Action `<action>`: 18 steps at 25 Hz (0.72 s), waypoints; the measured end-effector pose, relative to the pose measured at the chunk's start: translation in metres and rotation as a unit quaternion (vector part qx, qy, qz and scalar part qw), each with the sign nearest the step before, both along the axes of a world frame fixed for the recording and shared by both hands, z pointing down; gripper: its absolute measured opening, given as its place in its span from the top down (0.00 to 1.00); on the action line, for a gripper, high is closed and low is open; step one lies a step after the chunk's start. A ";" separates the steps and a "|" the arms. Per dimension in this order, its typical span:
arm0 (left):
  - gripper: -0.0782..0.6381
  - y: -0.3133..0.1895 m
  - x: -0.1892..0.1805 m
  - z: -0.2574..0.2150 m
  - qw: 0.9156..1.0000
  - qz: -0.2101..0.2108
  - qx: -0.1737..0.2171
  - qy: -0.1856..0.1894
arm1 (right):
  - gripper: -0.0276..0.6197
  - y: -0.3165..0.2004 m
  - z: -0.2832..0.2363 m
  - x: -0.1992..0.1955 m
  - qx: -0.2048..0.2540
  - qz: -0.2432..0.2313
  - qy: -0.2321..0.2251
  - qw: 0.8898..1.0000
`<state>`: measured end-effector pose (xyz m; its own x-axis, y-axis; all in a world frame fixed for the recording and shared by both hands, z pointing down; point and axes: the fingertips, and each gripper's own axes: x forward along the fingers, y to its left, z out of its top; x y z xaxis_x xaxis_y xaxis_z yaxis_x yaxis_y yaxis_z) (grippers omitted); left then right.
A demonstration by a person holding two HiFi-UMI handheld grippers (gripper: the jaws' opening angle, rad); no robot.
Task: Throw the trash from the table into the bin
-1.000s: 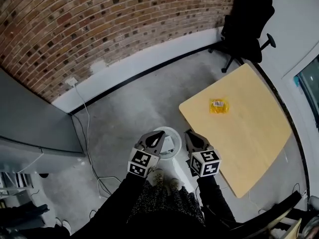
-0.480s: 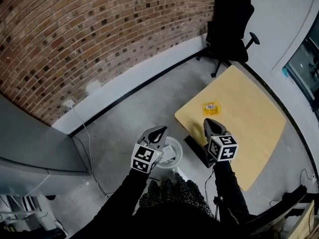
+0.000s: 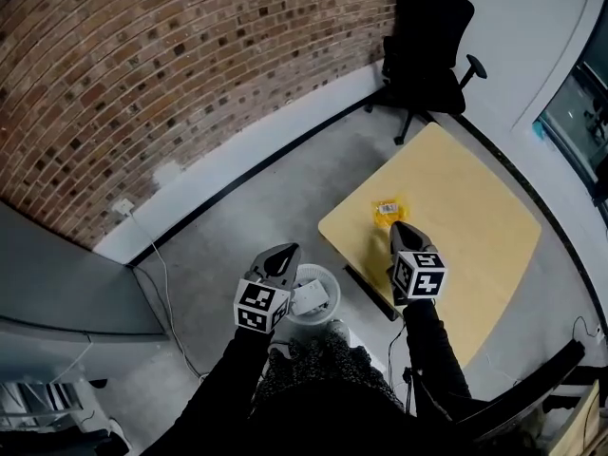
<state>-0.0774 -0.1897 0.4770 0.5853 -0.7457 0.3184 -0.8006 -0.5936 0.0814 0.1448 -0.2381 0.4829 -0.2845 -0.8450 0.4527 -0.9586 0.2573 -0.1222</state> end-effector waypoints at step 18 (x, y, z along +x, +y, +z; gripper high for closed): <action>0.89 -0.009 0.018 0.006 0.999 -0.016 -0.002 -0.035 | 0.57 -0.057 0.068 0.043 -0.097 0.007 0.073 0.993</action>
<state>-0.0590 -0.1985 0.4827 0.5381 -0.7619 0.3605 -0.8225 -0.5681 0.0271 0.1882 -0.2951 0.5509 -0.1924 -0.7416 0.6426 -0.9732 0.2281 -0.0282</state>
